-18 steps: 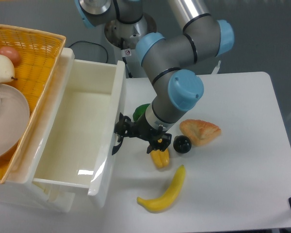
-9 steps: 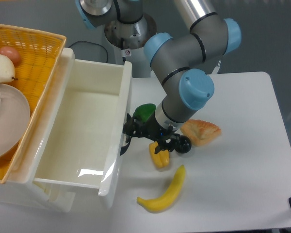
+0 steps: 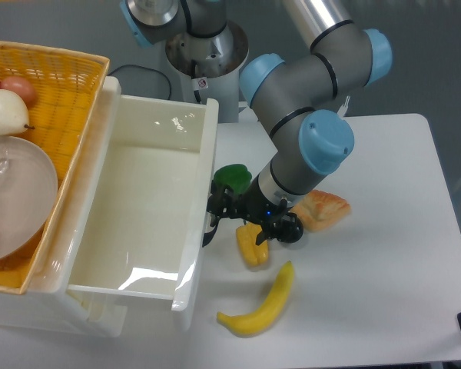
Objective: Slide open the top white drawer
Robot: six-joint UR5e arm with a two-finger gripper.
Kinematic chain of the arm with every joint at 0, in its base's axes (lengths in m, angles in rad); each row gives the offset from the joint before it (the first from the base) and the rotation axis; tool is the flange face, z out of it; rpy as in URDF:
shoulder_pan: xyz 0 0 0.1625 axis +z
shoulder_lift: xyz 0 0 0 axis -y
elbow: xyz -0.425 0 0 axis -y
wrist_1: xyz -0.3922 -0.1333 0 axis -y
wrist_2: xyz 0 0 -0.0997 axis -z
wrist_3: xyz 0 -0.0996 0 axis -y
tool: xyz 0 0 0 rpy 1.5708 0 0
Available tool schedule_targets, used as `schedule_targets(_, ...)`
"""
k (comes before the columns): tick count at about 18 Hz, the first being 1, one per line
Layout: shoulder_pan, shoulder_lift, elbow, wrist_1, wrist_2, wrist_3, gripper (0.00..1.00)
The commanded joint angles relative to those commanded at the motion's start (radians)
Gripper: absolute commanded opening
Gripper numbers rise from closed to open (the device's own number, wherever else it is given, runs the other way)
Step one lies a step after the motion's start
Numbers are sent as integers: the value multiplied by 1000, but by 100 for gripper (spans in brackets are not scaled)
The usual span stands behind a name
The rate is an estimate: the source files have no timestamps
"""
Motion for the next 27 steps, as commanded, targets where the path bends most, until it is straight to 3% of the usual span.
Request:
schedule_targets(13, 5, 26, 2, -14, -52, -9, 100)
schedule_targets(18, 41, 28, 6, -25, -71, -5, 100)
schedule_targets(27, 135, 40, 8, -2, -63, 175, 100)
